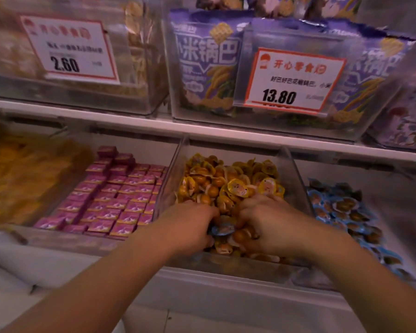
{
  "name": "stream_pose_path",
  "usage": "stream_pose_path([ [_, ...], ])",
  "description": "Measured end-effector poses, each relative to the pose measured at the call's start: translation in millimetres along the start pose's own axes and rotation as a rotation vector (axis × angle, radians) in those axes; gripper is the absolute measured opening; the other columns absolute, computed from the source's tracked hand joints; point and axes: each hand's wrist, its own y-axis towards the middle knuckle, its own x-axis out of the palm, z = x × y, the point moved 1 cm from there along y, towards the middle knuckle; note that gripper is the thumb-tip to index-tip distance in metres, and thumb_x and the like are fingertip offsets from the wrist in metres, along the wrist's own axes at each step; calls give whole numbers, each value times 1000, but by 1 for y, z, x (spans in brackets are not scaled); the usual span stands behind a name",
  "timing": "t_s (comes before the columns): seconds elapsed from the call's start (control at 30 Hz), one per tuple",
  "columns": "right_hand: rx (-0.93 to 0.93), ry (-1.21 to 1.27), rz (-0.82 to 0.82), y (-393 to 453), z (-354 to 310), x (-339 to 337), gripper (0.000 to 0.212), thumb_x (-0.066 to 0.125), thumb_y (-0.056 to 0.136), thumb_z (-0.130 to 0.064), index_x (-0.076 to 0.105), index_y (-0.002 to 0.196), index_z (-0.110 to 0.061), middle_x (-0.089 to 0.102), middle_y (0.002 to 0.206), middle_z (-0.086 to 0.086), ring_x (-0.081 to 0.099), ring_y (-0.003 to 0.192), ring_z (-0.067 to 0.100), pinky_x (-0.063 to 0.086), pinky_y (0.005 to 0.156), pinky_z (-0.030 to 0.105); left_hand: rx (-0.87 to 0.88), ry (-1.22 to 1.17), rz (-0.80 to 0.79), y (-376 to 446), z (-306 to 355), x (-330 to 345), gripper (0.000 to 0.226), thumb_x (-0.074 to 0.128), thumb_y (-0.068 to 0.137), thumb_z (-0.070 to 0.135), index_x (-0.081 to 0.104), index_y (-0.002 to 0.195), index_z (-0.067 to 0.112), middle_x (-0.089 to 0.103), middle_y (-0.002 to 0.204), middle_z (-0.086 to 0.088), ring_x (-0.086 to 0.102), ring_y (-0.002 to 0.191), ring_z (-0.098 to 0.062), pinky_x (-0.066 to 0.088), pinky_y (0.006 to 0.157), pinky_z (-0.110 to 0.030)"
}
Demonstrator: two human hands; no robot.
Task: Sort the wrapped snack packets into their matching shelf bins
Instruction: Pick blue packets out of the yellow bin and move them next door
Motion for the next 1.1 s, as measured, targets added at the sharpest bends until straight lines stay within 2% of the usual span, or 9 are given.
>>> stream_pose_path([
  [0.13, 55, -57, -96, -17, 3, -3, 41, 53, 78, -60, 61, 109, -33, 43, 132, -13, 39, 123, 17, 29, 93, 35, 6, -67, 31, 5, 1, 1, 40, 73, 78, 47, 61, 115, 36, 66, 113, 9, 60, 105, -16, 50, 79, -31],
  [0.3, 107, -67, -172, -21, 1, -14, 32, 60, 81, -49, 58, 111, -37, 41, 134, -9, 39, 127, 21, 32, 99, 41, 60, -58, 9, 5, 4, 2, 54, 66, 79, 46, 48, 129, 37, 65, 120, 5, 60, 111, -21, 54, 88, -39],
  [0.4, 168, -23, -188, -22, 1, -22, 24, 56, 81, -54, 61, 93, -34, 49, 120, -6, 45, 116, 22, 38, 95, 39, 58, -145, -46, 6, 4, 1, 59, 64, 81, 50, 45, 135, 42, 62, 126, 9, 59, 112, -16, 52, 91, -35],
  [0.47, 185, 31, -26, -16, 1, -24, 26, 52, 82, -49, 64, 90, -27, 59, 103, -4, 51, 105, 21, 47, 88, 38, 53, -198, -40, 7, 6, 1, 55, 66, 82, 50, 48, 134, 43, 62, 124, 12, 59, 107, -12, 51, 88, -29],
  [0.57, 126, 139, 251, 0, -3, -16, 20, 52, 87, -35, 66, 101, -28, 65, 99, -4, 54, 101, 18, 50, 84, 38, 54, -100, 32, 5, 7, -2, 52, 68, 79, 49, 52, 128, 41, 61, 117, 9, 61, 103, -15, 53, 84, -33],
  [0.73, 36, 64, 12, 17, -2, 23, 46, 54, 85, -33, 53, 131, -33, 60, 122, 0, 47, 117, 24, 44, 96, 40, -20, 41, 314, -4, -2, -16, 28, 60, 80, 42, 55, 106, 31, 48, 110, 5, 63, 90, -23, 52, 72, -36],
  [0.9, 74, 72, -50, 21, 8, 32, 84, 36, 67, -62, 24, 148, -47, 24, 160, -7, 12, 142, 23, 12, 117, 44, 27, 142, 115, -4, 1, -8, 12, 52, 87, 37, 57, 96, 30, 51, 106, 6, 55, 99, -21, 50, 80, -40],
  [1.0, 57, 95, -39, 23, 8, 28, 86, 30, 55, -67, 36, 140, -53, 33, 155, -9, 15, 140, 25, 16, 115, 46, 38, 184, -1, 0, 1, -7, 30, 55, 87, 56, 62, 103, 32, 54, 114, 6, 51, 108, -20, 45, 84, -35],
  [1.1, 83, 107, -21, 24, 5, 24, 65, 41, 64, -63, 58, 125, -47, 53, 136, -5, 25, 133, 27, 27, 107, 46, 12, 190, -52, 4, 4, -4, 39, 60, 84, 60, 65, 107, 30, 53, 119, 3, 47, 113, -22, 38, 87, -36],
])
